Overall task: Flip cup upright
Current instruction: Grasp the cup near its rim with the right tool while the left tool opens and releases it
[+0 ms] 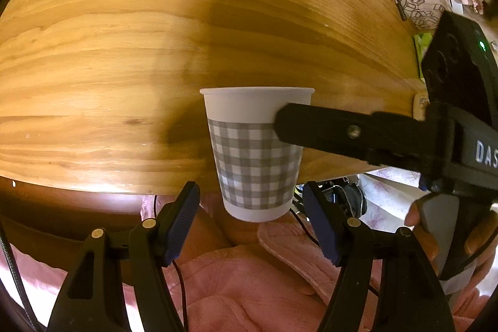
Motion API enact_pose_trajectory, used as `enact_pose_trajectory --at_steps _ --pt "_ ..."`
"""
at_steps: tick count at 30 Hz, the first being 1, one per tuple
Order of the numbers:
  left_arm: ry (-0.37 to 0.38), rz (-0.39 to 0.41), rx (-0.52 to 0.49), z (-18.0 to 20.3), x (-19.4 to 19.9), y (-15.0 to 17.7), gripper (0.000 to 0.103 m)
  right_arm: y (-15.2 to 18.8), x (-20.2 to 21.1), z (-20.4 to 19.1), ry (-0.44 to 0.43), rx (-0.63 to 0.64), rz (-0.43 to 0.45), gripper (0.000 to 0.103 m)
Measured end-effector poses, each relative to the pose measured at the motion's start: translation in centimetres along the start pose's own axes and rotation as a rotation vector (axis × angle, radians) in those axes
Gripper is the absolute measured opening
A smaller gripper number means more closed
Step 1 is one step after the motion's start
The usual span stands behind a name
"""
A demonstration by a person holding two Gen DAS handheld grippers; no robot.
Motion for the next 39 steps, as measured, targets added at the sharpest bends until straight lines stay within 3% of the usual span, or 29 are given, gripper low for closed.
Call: enact_pose_trajectory --at_steps 12,27,30,39 --pt "0.007 0.035 -0.009 -2.6 2.8 1.7 0.072 0.1 -3.0 -3.9 0.047 0.054 -0.016 0.085" --pt "-0.035 0.196 -0.106 -3.0 5.0 3.1 0.072 -0.3 -4.3 -6.9 0.152 0.116 0.082 0.085" --pt "-0.028 0.203 -0.13 -3.1 5.1 2.9 0.072 -0.3 -4.3 -7.0 0.157 0.113 0.108 0.075" --pt "-0.011 0.224 -0.18 -2.8 5.1 2.1 0.072 -0.3 -4.1 -6.5 0.132 0.079 0.152 0.073"
Point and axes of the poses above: each gripper's, at about its wrist camera, not at the fingertips, and x roughly against the way its jaws point, z to its right, y to its underside, the point moved 1 cm from there along -x, roughly the way its jaws point, and after that the axes turned 3 degrees about z, right-handed, at the moved point
